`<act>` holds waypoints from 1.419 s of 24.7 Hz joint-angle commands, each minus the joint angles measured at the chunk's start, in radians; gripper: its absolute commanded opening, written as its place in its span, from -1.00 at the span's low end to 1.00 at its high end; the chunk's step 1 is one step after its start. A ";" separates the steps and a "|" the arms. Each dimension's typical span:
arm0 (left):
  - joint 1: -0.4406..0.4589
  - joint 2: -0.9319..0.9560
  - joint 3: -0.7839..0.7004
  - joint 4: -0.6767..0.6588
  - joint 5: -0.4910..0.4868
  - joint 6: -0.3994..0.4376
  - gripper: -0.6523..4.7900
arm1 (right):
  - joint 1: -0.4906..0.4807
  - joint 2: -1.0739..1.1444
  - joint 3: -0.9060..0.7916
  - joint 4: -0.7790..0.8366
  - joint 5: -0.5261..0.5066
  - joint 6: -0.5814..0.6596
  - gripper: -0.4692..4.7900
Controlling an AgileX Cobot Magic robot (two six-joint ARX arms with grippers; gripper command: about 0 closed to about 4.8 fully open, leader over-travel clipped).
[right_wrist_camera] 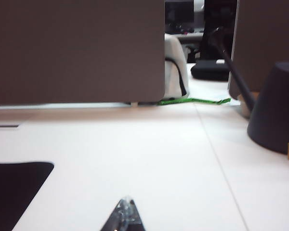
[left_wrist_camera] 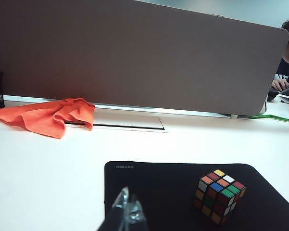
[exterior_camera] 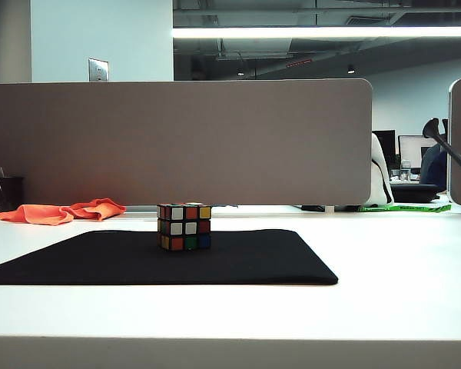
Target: Pick up the cube on the right side of the mouse pad, then place it in the center of the mouse pad.
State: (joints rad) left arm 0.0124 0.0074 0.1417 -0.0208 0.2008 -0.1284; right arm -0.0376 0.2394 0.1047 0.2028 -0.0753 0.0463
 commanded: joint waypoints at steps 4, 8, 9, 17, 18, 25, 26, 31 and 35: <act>0.000 0.000 0.004 0.008 0.006 0.001 -0.78 | -0.013 -0.012 0.002 0.014 -0.035 -0.004 -0.83; 0.000 0.000 0.004 0.007 0.006 0.000 -0.78 | -0.013 -0.046 0.002 0.009 -0.035 -0.006 -0.82; 0.000 0.000 0.004 0.006 0.006 0.000 -0.78 | -0.013 -0.057 0.002 0.007 -0.035 -0.006 -0.82; 0.000 0.000 0.004 -0.001 0.006 0.000 -0.78 | -0.013 -0.224 0.002 -0.155 -0.012 -0.032 -0.83; 0.000 0.000 0.004 -0.001 0.006 0.000 -0.78 | -0.013 -0.236 0.002 -0.171 -0.001 -0.032 -0.83; 0.000 0.000 0.004 -0.001 0.006 0.000 -0.78 | -0.012 -0.241 -0.011 -0.173 -0.003 -0.032 -0.83; 0.000 0.001 0.004 -0.001 0.006 0.000 -0.78 | -0.011 -0.241 -0.018 -0.172 -0.016 -0.032 -0.83; -0.001 0.001 0.004 0.000 0.006 0.000 -0.78 | -0.012 -0.241 -0.064 -0.156 -0.037 -0.032 -0.83; -0.001 0.001 0.004 0.000 0.006 -0.003 -0.78 | -0.012 -0.241 -0.099 -0.080 -0.031 -0.024 -0.82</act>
State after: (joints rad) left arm 0.0124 0.0074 0.1413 -0.0284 0.2016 -0.1291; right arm -0.0494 -0.0006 0.0071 0.0784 -0.1081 0.0170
